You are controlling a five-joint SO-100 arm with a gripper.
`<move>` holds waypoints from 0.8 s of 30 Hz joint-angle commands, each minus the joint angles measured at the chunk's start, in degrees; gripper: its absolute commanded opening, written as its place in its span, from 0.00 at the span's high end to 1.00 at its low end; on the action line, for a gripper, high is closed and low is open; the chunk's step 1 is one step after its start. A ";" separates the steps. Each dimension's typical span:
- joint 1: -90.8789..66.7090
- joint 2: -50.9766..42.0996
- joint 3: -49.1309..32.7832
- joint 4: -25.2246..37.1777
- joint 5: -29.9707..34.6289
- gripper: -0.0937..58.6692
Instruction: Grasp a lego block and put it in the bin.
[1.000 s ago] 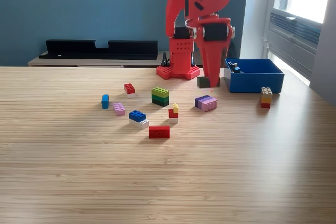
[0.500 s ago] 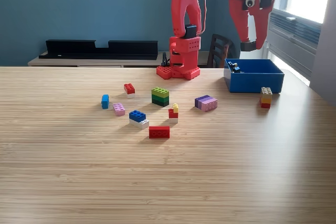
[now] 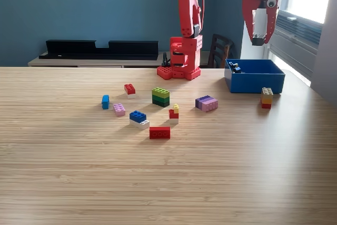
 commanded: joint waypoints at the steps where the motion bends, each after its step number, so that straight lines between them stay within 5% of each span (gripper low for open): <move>1: -3.69 3.16 0.00 0.70 -0.88 1.00; 11: -6.33 -13.97 -7.65 1.76 -0.97 0.99; 12: -6.50 -15.12 -8.09 2.02 -1.23 0.95; 15: -6.77 -17.49 -8.26 2.29 -1.58 0.55; 17: -6.77 -18.72 -8.53 2.64 -1.67 0.41; 21: -6.59 -19.16 -9.58 3.34 -1.49 0.37; 24: -6.42 -19.16 -10.99 4.13 -1.67 0.43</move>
